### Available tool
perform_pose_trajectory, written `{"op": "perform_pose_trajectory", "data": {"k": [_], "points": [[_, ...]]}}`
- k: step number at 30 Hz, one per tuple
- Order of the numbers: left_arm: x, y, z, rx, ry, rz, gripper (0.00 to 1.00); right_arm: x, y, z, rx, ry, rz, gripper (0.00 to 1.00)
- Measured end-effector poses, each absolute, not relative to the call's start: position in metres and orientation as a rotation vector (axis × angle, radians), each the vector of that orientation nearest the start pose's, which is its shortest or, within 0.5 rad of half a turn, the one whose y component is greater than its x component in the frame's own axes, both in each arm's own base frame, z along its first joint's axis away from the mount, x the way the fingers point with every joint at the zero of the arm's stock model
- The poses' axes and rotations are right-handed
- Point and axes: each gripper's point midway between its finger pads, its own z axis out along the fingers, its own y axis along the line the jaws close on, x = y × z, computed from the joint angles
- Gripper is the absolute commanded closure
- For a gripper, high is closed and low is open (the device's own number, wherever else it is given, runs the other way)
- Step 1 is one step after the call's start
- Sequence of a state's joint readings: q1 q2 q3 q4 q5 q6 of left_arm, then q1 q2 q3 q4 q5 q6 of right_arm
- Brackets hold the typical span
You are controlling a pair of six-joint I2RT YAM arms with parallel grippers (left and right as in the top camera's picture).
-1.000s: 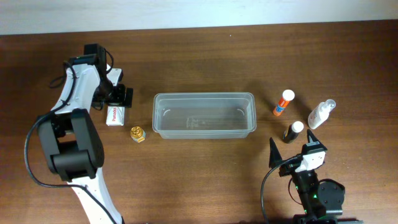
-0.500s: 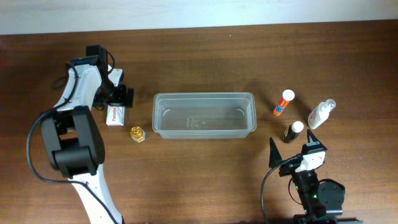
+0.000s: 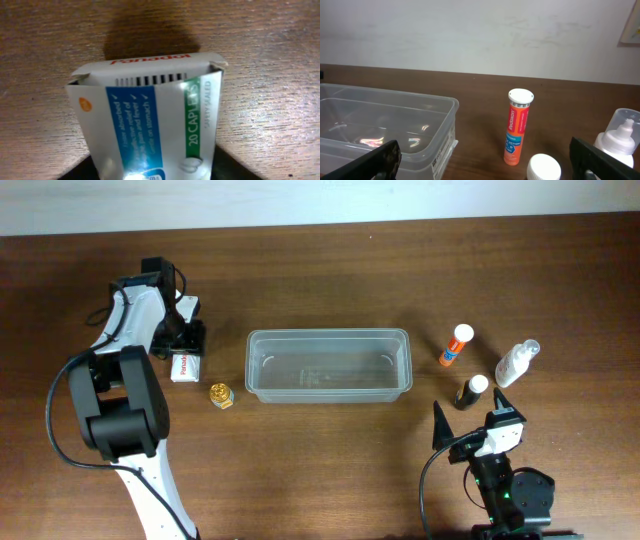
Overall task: Pack container
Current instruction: 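Lower the left gripper and grasp the white Panadol box, then lift the Panadol box and carry it over the clear container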
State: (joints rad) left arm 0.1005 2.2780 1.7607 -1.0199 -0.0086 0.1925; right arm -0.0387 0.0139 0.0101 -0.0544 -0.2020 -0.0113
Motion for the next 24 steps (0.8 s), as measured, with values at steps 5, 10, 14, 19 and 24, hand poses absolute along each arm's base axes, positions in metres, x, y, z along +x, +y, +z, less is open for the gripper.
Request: {"op": "perform_pose_trajectory", "data": {"k": [5,10,14,19,24], "points": [[0.441,0.046,0.0,0.141,3.105,0.021,0.56,0.244,0.025,0.162,-0.133,1.623,0.126,0.02],[0.443,0.046,0.002,0.14,3.101,0.021,0.56,0.244,0.025,0.162,-0.133,1.624,0.126,0.02],[0.448,0.047,0.011,0.14,3.096,0.023,0.56,0.244,0.025,0.162,-0.132,1.623,0.126,0.02],[0.469,0.047,0.048,0.195,3.03,0.038,0.55,0.244,0.025,0.162,-0.133,1.623,0.126,0.02],[0.489,0.033,0.108,0.349,2.893,0.073,0.56,0.244,0.025,0.162,-0.133,1.623,0.126,0.02]]}}
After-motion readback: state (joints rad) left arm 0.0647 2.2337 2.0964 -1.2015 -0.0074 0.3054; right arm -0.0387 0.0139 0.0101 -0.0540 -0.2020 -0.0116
